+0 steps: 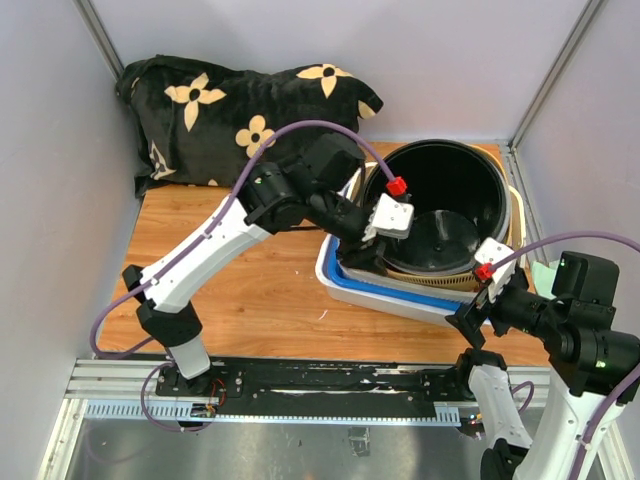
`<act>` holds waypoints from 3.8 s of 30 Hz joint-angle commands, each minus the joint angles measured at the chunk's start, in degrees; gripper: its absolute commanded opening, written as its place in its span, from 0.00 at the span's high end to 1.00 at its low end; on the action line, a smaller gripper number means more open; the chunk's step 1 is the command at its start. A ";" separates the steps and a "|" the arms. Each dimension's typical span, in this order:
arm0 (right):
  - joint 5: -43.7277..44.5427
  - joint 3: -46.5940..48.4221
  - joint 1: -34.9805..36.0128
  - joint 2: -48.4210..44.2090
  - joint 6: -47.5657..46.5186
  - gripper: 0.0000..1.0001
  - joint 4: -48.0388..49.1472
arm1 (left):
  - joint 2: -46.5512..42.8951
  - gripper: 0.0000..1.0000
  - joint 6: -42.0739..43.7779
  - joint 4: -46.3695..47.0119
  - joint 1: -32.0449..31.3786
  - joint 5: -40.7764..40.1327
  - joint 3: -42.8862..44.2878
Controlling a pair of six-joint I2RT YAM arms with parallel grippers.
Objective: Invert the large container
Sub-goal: Pick up the container from the container.
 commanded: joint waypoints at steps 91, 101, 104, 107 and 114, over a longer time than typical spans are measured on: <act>-9.11 -7.64 -0.49 -0.74 -6.79 0.03 -2.49 | 2.98 1.00 -3.14 -13.36 -3.72 -25.07 14.66; -8.00 -8.60 -0.50 -1.25 -7.33 0.03 -2.44 | 3.52 1.00 -4.92 -10.96 -3.77 -29.60 21.30; -7.41 -9.26 -0.48 -1.52 -7.41 0.03 -2.37 | 3.00 1.00 -4.17 -8.91 -3.77 -33.69 22.95; -6.85 -9.77 -0.52 -1.77 -7.43 0.04 -2.22 | 2.36 1.00 -2.81 -6.76 -3.80 -37.88 23.47; -5.72 -10.66 -0.48 -2.15 -5.57 0.04 -0.06 | 0.19 1.00 -0.65 6.50 -3.76 -54.64 26.04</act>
